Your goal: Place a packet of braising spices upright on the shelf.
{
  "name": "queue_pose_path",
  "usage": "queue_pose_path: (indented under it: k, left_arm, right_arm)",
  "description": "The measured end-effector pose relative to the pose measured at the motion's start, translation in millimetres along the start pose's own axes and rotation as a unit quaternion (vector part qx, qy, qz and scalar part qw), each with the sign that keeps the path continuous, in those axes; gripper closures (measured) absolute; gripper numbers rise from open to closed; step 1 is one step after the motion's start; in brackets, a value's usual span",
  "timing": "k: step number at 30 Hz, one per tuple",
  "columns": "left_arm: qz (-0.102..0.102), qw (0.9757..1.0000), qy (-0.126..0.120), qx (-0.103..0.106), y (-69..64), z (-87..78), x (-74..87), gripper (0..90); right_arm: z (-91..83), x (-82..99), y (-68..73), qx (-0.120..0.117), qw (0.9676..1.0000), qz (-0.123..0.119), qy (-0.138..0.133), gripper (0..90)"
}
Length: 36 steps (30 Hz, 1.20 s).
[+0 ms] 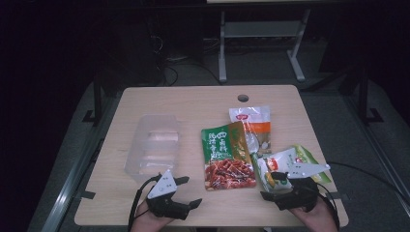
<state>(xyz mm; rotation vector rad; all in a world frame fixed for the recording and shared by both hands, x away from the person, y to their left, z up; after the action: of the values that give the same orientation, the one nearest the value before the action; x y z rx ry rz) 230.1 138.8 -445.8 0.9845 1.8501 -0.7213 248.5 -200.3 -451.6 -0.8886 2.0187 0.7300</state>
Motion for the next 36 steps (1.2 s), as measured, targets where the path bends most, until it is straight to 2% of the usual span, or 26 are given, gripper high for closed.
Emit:
queue_pose_path:
  k: [8, 15, 18, 20, 22, 28, 32, 36]
  left_arm:
    - [-0.007, 0.9999, 0.001, 0.007, 3.3, 1.8, 0.7, 19.5]
    - [0.001, 1.0000, -0.002, 0.008, 3.4, 1.8, -0.7, 19.5]
    - [0.003, 1.0000, 0.002, 0.007, 3.3, 2.1, 0.3, 19.5]
    - [0.001, 1.0000, -0.001, 0.006, 3.3, 2.3, -0.2, 19.5]
    - [0.000, 1.0000, -0.005, 0.006, 3.8, 2.4, -1.4, 19.5]
    - [-0.002, 1.0000, -0.005, 0.007, 6.1, 3.3, -2.7, 19.6]
    - [-0.004, 1.0000, -0.005, 0.006, 6.3, 3.6, -2.8, 19.6]
    - [0.000, 1.0000, -0.007, 0.006, 6.2, 3.1, -3.6, 19.7]
  right_arm:
    - [7.5, -12.5, -3.3, -0.008, 1.0000, -0.002, 0.000, 18.3]
    - [14.9, -25.7, -5.1, -0.006, 0.9998, -0.004, 0.016, 14.8]
    - [23.4, -42.0, -9.4, -0.005, 0.9997, -0.007, 0.024, 14.2]
    - [25.3, -45.0, -10.3, -0.005, 0.9996, -0.006, 0.026, 14.2]
    - [34.7, -56.5, -16.2, -0.006, 0.9992, -0.010, 0.039, 14.1]
    - [50.9, -74.1, -25.5, -0.005, 0.9978, -0.013, 0.064, 14.2]
    - [58.0, -83.9, -30.8, 0.004, 0.9970, -0.015, 0.076, 14.7]
    - [67.9, -96.5, -42.0, 0.015, 0.9949, -0.013, 0.099, 15.8]
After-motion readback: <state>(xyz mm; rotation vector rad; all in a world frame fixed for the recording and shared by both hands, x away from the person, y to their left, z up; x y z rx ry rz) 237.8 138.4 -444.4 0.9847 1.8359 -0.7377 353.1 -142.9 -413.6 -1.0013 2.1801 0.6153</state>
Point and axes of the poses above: each handheld gripper's, and its own axes: z roughly forward along the jaws, x roughly out of its underside, y roughly to its left, the point moved 4 cm from there along z, roughly forward along the jaws, and after that the axes turned 5 degrees about -y, right-handed, at the moved point
